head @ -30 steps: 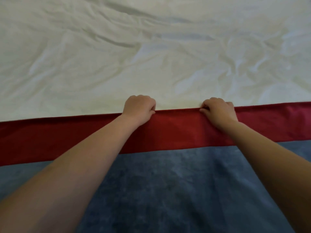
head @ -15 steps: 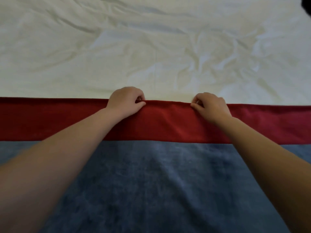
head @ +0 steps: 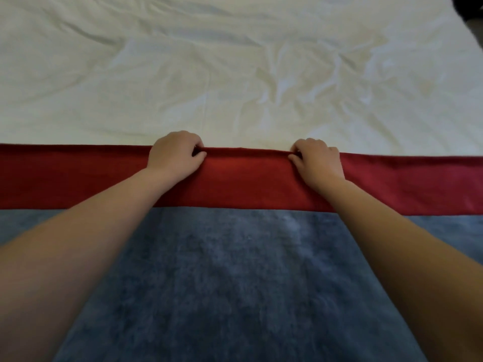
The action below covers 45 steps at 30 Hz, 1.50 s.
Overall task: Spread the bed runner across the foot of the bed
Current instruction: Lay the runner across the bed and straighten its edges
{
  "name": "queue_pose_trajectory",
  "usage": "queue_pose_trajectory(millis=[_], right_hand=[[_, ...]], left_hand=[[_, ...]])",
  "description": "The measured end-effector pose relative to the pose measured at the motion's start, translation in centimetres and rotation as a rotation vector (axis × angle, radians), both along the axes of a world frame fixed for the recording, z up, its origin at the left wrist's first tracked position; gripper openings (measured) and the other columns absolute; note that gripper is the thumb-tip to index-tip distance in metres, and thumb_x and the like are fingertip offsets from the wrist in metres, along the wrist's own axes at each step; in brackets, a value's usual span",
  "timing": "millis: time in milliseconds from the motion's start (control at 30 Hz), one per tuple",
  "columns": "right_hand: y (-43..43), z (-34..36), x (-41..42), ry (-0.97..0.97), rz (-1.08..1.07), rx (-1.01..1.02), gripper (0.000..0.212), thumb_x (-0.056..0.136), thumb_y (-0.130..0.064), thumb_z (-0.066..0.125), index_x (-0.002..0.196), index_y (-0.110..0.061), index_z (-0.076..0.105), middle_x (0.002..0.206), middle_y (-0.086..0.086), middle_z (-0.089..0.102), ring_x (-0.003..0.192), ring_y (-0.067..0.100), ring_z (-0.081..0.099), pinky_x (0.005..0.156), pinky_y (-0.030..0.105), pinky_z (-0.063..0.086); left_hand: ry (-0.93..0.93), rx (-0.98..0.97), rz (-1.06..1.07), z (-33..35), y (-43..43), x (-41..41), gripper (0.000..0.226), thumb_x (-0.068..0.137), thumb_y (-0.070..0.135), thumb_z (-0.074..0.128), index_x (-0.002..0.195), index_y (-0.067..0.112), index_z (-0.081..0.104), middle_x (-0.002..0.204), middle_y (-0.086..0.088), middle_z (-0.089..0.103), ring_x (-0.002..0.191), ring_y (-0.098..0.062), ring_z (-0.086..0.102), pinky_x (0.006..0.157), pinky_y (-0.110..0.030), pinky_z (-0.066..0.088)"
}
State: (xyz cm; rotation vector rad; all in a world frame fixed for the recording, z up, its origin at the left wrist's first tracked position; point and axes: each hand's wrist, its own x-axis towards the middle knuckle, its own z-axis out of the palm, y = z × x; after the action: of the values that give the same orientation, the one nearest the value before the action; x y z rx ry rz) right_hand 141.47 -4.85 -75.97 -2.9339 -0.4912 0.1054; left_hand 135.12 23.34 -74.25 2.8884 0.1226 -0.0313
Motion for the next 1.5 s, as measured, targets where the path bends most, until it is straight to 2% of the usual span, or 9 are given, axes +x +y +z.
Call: queue_pose_trajectory(millis=[233,367,500,633,767,967,1200,1300,1500], right_hand=[[-5.1,0.7,1.1,0.033,-0.147,-0.021,0.017,0.096,-0.028,0.050,0.103,-0.023,0.064,0.107,0.001,0.062,0.106,0.025,0.054,0.091,0.042,0.035],[-5.0,0.9,2.0,0.034,-0.150,-0.080,0.018,0.096,-0.027,0.049,0.101,-0.025,0.066,0.105,-0.001,0.062,0.105,0.023,0.055,0.095,0.044,0.032],[-4.5,0.5,2.5,0.047,-0.156,-0.107,0.019,0.096,-0.027,0.049,0.102,-0.022,0.066,0.106,0.002,0.062,0.104,0.026,0.055,0.089,0.041,0.035],[-6.0,0.1,2.5,0.038,-0.081,-0.028,0.018,0.095,-0.032,0.049,0.102,-0.022,0.062,0.103,0.001,0.061,0.101,0.024,0.056,0.086,0.039,0.036],[-10.0,0.7,3.7,0.021,-0.003,0.021,0.017,0.095,-0.030,0.048,0.097,-0.022,0.063,0.096,-0.002,0.060,0.094,0.022,0.056,0.080,0.035,0.032],[-18.1,1.4,5.4,0.065,0.039,0.000,0.015,0.094,-0.031,0.051,0.097,-0.023,0.063,0.095,-0.003,0.062,0.093,0.021,0.059,0.081,0.035,0.037],[-22.2,1.2,7.0,0.017,0.242,-0.147,0.016,0.097,-0.026,0.047,0.101,-0.021,0.062,0.100,0.001,0.064,0.098,0.026,0.059,0.088,0.038,0.036],[-22.1,0.5,7.8,-0.009,0.216,-0.158,0.019,0.098,-0.022,0.045,0.097,-0.021,0.063,0.099,0.000,0.065,0.097,0.025,0.058,0.088,0.038,0.035],[-22.6,-0.7,8.0,0.036,0.150,0.009,0.018,0.097,-0.030,0.046,0.096,-0.022,0.062,0.098,-0.003,0.064,0.098,0.021,0.056,0.089,0.037,0.035]], left_hand=[[0.040,-0.117,-0.117,0.2,-4.3,3.3,0.014,0.087,0.032,0.062,0.090,0.021,0.070,0.092,0.004,0.066,0.090,-0.019,0.060,0.072,-0.030,0.044],[0.078,-0.026,-0.192,0.2,-5.5,4.8,0.010,0.088,0.028,0.061,0.091,0.021,0.069,0.097,0.002,0.067,0.097,-0.022,0.060,0.075,-0.029,0.037],[0.132,0.008,-0.146,0.4,-5.9,5.5,0.007,0.086,0.025,0.062,0.087,0.023,0.068,0.097,0.004,0.067,0.098,-0.022,0.060,0.073,-0.030,0.041],[0.162,-0.087,-0.065,0.3,-7.7,5.9,0.015,0.078,0.017,0.056,0.081,0.024,0.068,0.087,0.006,0.066,0.089,-0.019,0.060,0.071,-0.029,0.046],[0.134,-0.220,-0.083,0.4,-12.2,6.3,0.010,0.078,0.023,0.059,0.079,0.023,0.069,0.078,0.009,0.065,0.080,-0.014,0.060,0.071,-0.029,0.049],[0.109,-0.231,-0.169,0.1,-20.5,7.1,0.010,0.083,0.032,0.063,0.087,0.024,0.068,0.089,0.009,0.065,0.086,-0.013,0.059,0.074,-0.032,0.049],[0.073,-0.197,-0.106,-0.3,-26.6,9.4,0.011,0.086,0.021,0.057,0.087,0.022,0.069,0.093,0.005,0.066,0.090,-0.018,0.059,0.071,-0.029,0.043],[0.119,-0.181,-0.098,-0.6,-27.2,10.3,0.010,0.086,0.019,0.060,0.086,0.020,0.070,0.093,0.004,0.067,0.091,-0.018,0.060,0.071,-0.028,0.042],[0.169,-0.238,-0.057,-0.5,-28.5,10.6,0.011,0.081,0.034,0.070,0.085,0.024,0.071,0.078,0.011,0.064,0.078,-0.009,0.057,0.070,-0.026,0.044]])
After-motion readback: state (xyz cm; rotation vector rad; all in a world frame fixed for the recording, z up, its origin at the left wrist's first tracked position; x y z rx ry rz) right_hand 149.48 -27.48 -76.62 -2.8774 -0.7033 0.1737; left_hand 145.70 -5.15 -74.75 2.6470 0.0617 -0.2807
